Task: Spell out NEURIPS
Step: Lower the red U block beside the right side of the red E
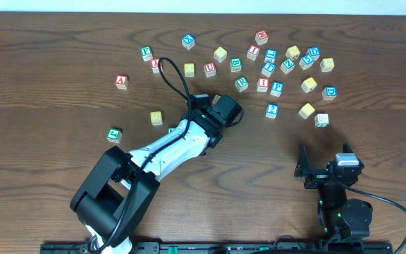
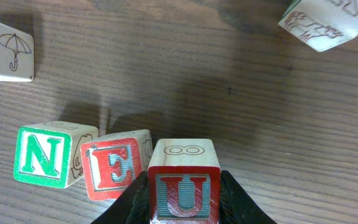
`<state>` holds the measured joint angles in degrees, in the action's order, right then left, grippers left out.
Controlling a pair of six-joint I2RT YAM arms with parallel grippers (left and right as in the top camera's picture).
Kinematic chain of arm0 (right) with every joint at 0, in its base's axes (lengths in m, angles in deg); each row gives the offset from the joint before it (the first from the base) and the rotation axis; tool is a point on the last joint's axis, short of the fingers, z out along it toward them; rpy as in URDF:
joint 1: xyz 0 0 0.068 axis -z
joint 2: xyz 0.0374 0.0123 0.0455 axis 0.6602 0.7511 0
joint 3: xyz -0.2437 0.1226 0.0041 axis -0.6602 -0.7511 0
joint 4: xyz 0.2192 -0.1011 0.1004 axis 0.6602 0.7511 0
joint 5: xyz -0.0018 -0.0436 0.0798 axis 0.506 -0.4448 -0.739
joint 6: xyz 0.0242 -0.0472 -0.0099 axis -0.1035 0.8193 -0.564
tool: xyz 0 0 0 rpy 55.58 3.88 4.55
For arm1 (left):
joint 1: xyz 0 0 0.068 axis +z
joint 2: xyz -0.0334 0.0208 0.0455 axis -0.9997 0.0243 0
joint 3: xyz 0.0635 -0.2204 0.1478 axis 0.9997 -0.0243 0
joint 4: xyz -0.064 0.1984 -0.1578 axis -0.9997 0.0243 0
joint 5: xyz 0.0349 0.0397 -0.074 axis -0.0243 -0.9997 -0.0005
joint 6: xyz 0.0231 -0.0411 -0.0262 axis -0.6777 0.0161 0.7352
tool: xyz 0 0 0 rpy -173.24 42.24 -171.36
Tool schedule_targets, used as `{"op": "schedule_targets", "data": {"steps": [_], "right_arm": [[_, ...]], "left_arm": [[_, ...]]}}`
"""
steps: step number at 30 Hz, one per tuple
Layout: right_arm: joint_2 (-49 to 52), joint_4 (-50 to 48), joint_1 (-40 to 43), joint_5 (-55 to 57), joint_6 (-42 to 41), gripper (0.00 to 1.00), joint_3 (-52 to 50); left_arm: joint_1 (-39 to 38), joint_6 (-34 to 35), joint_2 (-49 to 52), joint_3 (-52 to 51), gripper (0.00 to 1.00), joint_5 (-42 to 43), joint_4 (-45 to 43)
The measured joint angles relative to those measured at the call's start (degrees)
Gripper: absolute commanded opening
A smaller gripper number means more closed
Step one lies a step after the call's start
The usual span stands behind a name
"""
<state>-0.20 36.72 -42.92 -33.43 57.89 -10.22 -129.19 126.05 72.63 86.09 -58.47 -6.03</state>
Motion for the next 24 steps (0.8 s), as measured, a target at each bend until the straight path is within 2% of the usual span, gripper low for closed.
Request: {"op": "schedule_targets", "data": {"steps": [24], "right_arm": [[0.0,0.0,0.0,0.0,0.0,0.99,0.0]], "left_arm": [[0.5,0.0,0.0,-0.6,0.07,0.0,-0.8]]}}
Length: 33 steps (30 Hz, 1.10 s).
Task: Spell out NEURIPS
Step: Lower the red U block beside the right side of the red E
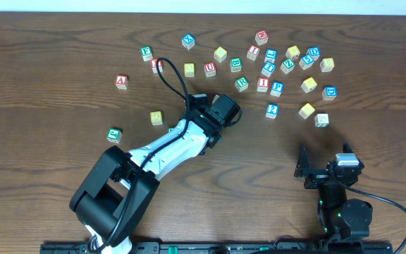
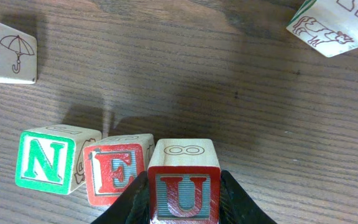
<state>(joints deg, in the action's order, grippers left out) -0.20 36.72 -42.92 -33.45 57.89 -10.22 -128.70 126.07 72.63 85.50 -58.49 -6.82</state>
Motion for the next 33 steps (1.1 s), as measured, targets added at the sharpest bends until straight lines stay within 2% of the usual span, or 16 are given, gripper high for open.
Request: {"op": "schedule_targets", "data": {"steps": [33], "right_arm": [[0.0,0.0,0.0,0.0,0.0,0.99,0.0]], "left_arm": [[0.3,-1.5,0.0,-0.1,0.08,1.1,-0.9]]}}
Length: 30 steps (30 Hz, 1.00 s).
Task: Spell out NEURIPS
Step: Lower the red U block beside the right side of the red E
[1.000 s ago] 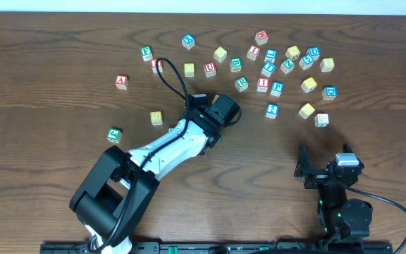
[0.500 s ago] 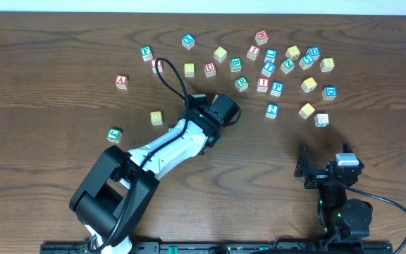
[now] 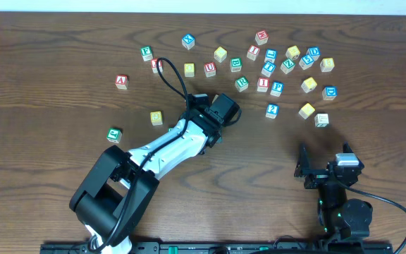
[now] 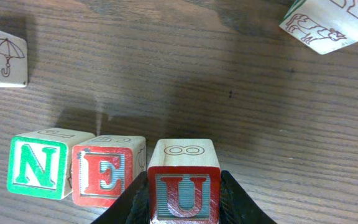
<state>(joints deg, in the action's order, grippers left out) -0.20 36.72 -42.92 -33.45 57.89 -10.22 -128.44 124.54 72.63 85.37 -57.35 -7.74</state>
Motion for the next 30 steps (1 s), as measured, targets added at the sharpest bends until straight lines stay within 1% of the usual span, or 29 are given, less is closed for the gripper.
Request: {"op": "schedule_targets", "data": {"steps": [30], "right_arm": [[0.0,0.0,0.0,0.0,0.0,0.99,0.0]], "left_arm": [[0.1,-0.2,1.5,0.0,0.08,1.0,-1.8]]}}
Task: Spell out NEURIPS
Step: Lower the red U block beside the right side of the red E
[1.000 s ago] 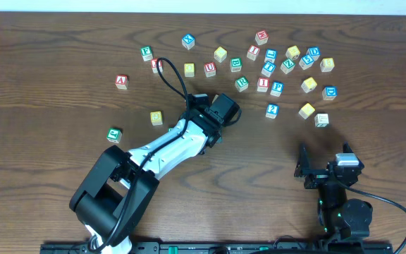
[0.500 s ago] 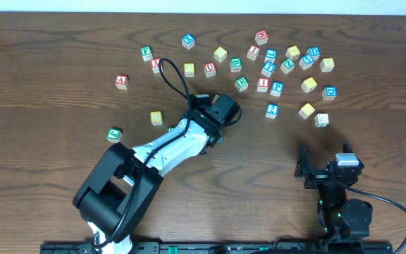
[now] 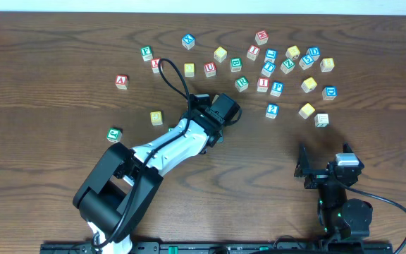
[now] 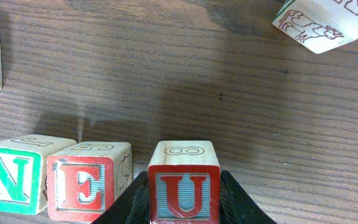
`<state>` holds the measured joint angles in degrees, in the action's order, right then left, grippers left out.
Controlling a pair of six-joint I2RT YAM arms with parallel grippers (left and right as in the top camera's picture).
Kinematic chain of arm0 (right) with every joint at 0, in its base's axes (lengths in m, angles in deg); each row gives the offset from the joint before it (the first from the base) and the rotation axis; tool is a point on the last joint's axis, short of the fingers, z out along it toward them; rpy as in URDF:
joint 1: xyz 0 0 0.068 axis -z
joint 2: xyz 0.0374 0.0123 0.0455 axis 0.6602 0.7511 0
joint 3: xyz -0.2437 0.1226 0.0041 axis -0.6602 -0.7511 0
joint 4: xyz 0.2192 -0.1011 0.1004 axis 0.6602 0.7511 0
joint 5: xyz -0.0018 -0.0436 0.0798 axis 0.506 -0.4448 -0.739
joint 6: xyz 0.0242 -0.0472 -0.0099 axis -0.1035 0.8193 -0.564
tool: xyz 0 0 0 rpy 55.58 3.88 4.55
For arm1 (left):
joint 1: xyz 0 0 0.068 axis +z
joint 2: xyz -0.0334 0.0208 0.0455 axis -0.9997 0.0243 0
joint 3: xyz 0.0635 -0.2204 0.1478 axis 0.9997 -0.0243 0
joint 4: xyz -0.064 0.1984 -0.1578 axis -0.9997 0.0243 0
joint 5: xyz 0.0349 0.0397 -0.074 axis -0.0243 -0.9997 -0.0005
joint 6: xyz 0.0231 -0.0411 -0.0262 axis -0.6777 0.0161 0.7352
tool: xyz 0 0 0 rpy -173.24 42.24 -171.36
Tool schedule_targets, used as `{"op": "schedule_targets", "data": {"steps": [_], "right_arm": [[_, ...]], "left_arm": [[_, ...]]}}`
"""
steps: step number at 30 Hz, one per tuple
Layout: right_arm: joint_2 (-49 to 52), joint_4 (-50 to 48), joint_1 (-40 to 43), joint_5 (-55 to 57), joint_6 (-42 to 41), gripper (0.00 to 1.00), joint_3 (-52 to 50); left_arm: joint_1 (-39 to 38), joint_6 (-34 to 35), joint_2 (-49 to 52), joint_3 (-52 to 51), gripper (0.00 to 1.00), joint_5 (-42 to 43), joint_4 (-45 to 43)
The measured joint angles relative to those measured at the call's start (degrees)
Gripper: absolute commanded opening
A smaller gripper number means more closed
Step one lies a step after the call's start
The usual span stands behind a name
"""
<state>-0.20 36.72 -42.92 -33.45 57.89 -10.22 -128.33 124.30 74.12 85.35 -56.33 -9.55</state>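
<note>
In the left wrist view my left gripper is shut on a wooden block with a red U. Left of it on the table stand a green N block and a red E block side by side; the U sits a small gap to the right of the E. From overhead the left gripper is at mid table and hides these blocks. My right gripper rests near the front right, jaws apart and holding nothing.
Many loose letter blocks lie scattered across the far part of the table, around. A yellow block and a green block lie left of the left arm. A block with a cow drawing is ahead of the gripper.
The left gripper with the U block has shifted to the right: the N and E blocks now sit further left in the wrist view, with a wider gap between E and U.
The left gripper held the U block throughout, just right of the N and E pair. First the U overlapped the tilted E; then the N and E stood straighter in line, and now the U is a little apart to their right. The right arm stayed still.
</note>
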Motion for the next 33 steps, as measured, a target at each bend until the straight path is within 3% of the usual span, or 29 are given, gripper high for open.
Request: {"op": "schedule_targets", "data": {"steps": [5,9,18,33], "right_arm": [[0.0,0.0,0.0,0.0,0.0,0.99,0.0],[0.0,0.0,0.0,0.0,0.0,0.99,0.0],[0.0,0.0,0.0,0.0,0.0,0.99,0.0],[0.0,0.0,0.0,0.0,0.0,0.99,0.0]], "left_arm": [[0.0,0.0,0.0,0.0,0.21,0.0,0.0],[0.0,0.0,0.0,0.0,0.23,0.0,0.0],[0.2,-0.3,0.1,0.0,0.42,0.0,0.2],[0.3,-0.2,0.2,0.0,0.42,0.2,0.3]]}}
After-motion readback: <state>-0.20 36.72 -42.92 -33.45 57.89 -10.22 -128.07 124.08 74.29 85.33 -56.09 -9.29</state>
